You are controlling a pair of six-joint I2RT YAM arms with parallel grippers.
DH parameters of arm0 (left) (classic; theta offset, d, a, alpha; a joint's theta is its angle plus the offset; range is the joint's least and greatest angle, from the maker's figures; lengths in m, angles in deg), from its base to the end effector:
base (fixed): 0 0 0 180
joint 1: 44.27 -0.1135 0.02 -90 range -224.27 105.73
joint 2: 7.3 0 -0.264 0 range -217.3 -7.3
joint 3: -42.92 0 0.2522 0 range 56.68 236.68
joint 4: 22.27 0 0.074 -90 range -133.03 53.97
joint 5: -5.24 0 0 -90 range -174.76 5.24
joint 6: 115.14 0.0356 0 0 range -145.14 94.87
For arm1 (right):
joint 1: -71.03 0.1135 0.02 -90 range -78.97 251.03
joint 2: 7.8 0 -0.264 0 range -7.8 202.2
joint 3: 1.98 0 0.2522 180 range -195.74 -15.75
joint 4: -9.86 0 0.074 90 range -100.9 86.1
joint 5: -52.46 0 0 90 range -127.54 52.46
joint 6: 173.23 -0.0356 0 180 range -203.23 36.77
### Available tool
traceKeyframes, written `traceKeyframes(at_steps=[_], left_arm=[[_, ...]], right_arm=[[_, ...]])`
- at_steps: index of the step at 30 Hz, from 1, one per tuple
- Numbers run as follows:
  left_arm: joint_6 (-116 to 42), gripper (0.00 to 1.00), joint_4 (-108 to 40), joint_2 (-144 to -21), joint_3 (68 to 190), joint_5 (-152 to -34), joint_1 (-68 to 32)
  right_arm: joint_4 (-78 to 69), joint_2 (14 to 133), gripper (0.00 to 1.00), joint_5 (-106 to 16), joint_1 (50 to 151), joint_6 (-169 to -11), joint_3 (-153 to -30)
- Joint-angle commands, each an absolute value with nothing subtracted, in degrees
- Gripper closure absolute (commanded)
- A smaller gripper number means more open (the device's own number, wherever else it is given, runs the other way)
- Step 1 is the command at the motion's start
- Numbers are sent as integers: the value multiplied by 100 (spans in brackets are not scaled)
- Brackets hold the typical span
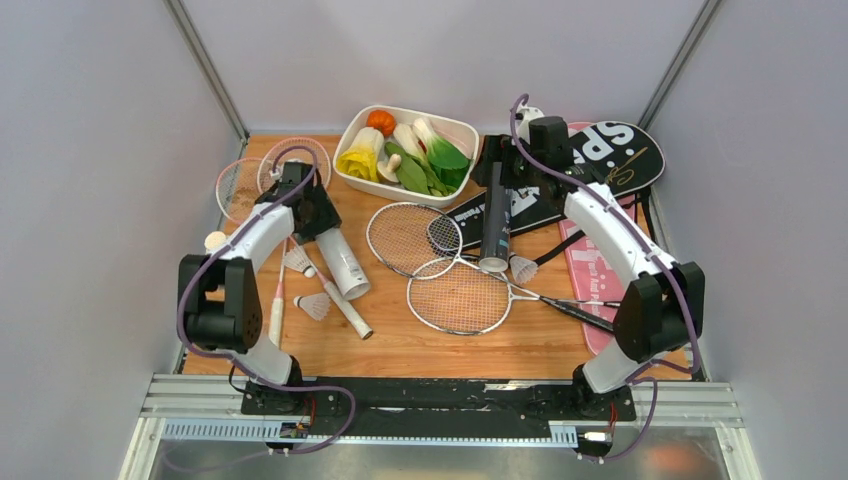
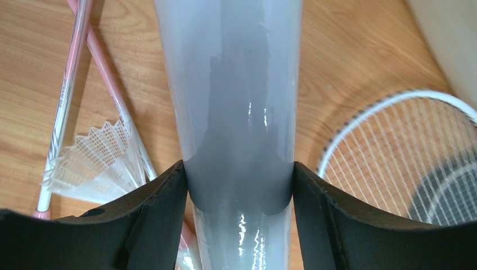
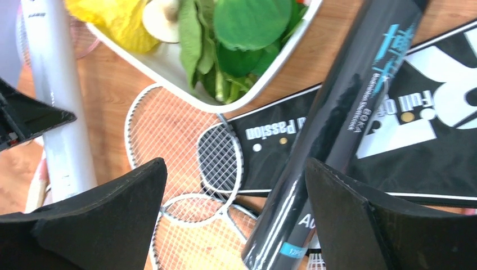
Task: Pack up the badminton gear
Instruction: Pick up the shuttle tube at the center of the board.
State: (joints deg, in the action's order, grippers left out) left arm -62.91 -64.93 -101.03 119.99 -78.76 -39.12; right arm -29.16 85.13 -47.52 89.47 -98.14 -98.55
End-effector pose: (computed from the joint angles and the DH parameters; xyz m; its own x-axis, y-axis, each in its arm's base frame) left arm 0.3336 -0.0263 0.2105 -0.6992 -0.5486 -0.4584 -0.4961 0.8340 -0.2415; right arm 0.3529 0.1242 0.3300 -0.6454 0.0519 -0.7621 -0.2892 0.9068 0.3067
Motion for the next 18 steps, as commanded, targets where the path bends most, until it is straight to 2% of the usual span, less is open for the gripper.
traceKeyframes(at_steps=[1,4,6,13,18], left_arm=[[-5914,77,-6251,-8956,11972,-8623,-3942],[-5801,84,-6094,-8364,11667,-8897,-3939],[-5730,86,-6007,-7948,11507,-9124,-3935],[-5644,88,-5125,-6532,10823,-10976,-3832],[-5337,86,-4370,-5755,10359,-12151,-3385]], right_arm=[[-2342,7989,6,-5675,9093,-10069,-9535],[-2046,7795,6,-5883,9263,-10267,-9256],[-1785,7690,6,-6093,9398,-10486,-9075],[-624,7533,6,-6540,10190,-11198,-8588],[383,7496,6,-6921,10660,-11732,-8267]])
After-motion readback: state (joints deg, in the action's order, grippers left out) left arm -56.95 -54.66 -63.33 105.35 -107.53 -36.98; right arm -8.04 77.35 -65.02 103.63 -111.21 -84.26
